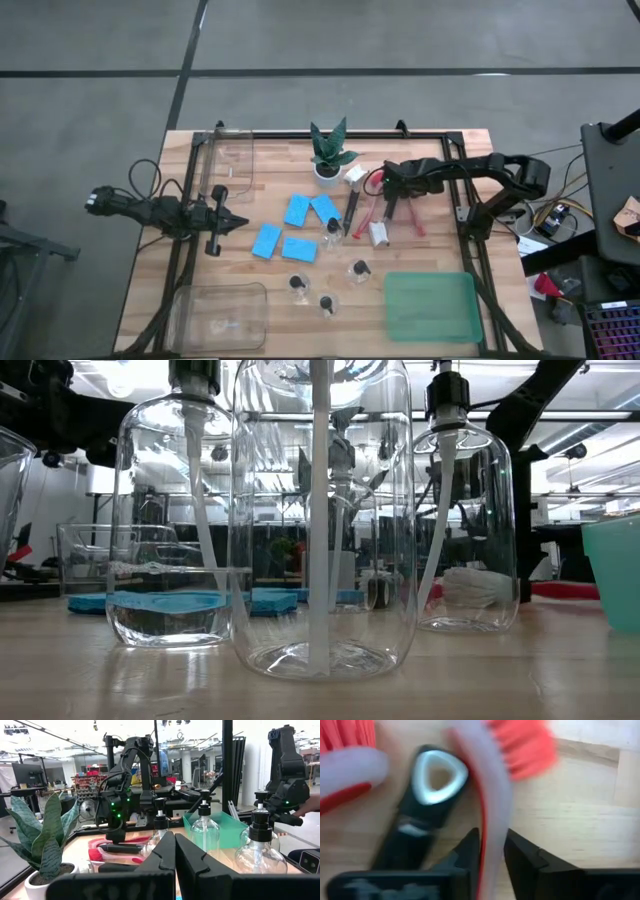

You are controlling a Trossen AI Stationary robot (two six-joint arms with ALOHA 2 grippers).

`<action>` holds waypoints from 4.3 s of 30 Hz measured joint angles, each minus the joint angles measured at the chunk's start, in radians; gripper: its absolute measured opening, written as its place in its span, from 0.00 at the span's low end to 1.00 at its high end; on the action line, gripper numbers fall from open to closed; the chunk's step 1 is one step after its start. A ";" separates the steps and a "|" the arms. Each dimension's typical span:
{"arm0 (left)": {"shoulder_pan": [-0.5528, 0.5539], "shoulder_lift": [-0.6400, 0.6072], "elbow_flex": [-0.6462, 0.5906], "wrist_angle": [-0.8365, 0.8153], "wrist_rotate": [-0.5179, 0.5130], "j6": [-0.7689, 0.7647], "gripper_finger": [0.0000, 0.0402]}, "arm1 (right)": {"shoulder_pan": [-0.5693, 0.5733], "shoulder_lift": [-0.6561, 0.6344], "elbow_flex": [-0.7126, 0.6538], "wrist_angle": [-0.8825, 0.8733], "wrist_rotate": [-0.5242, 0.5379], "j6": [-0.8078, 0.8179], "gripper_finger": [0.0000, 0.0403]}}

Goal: Pick & Place Kitchen Sink Supplies
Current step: Put the red dish brush into the green bin, then put the black dish brush into the green bin

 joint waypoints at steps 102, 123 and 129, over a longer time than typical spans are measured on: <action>0.000 0.002 0.000 -0.007 0.000 0.000 0.00 | 1.337 0.264 0.537 -0.460 -0.175 0.780 0.22; 0.000 0.002 0.000 -0.008 0.000 0.000 0.00 | 1.183 0.078 0.550 -0.578 0.058 0.837 0.50; 0.000 0.002 0.000 -0.010 0.000 0.000 0.00 | 1.043 -0.038 0.486 -0.601 0.093 0.881 0.60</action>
